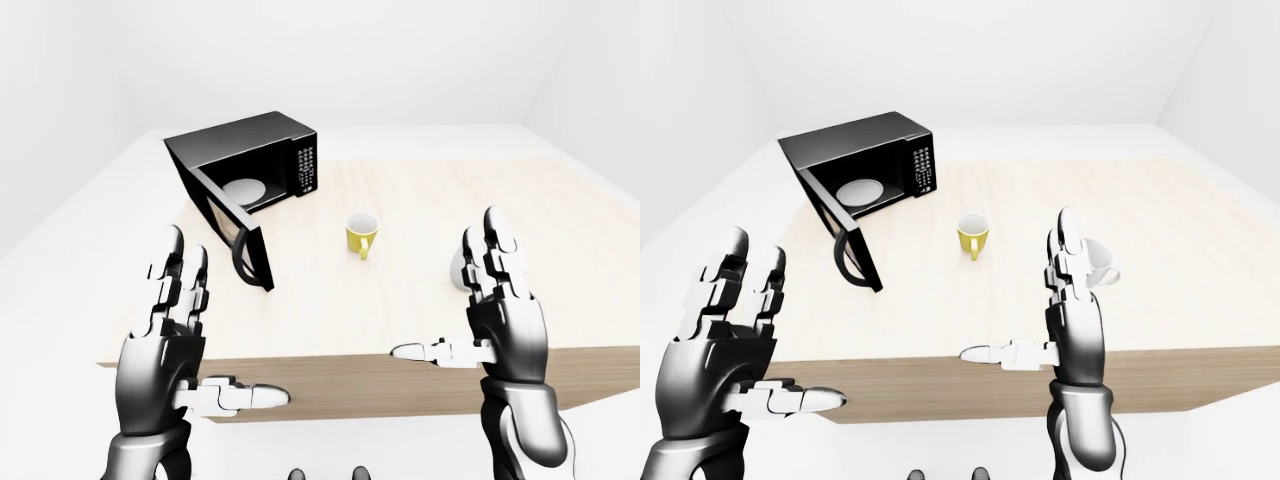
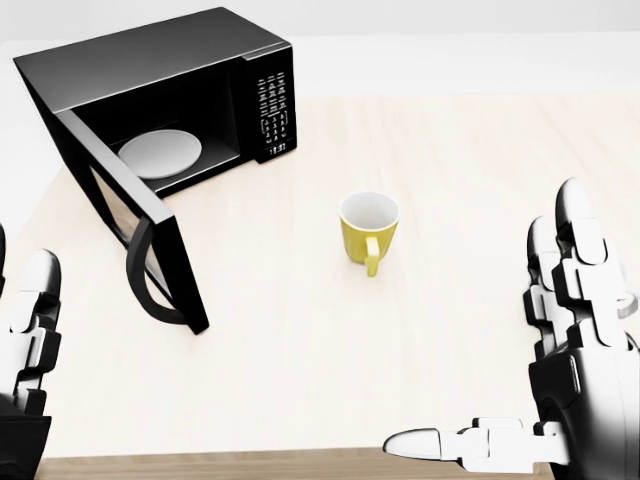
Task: Close the microwave.
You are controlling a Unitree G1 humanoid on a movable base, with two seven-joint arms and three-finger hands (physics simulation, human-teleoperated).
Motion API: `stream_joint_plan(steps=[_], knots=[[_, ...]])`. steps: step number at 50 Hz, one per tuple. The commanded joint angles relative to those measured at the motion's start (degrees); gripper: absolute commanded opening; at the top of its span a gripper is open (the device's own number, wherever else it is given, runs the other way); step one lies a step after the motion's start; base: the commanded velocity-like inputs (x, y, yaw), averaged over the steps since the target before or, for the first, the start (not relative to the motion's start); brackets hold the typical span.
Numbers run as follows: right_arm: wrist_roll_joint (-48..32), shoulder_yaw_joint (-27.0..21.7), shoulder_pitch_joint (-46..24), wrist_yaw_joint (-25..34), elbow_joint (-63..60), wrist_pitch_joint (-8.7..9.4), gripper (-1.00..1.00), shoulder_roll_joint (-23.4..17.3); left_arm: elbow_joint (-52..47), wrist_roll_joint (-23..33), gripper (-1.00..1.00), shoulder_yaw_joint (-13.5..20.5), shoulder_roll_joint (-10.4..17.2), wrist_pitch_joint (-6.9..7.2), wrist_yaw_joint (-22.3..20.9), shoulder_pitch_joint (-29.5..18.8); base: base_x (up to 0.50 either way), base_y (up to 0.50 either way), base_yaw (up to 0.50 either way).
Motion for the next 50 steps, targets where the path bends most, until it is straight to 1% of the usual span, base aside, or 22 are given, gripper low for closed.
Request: stream_joint_plan(steps=[1,50], knots=[[-0.3,0.1,0.0,-0.1,0.2,0.0,1.0,0.0,-0.1,-0.1,1.0,0.0,0.0,0.0,0.0,0.1,0.0,0.5,0.0],[-0.7,0.4,-0.1,-0.1,1.2,0.0,1.0,-0.1,0.4,0.1,1.0,0.0,0.0,0.0,0.0,-0.2,0.0,0.5,0.0]])
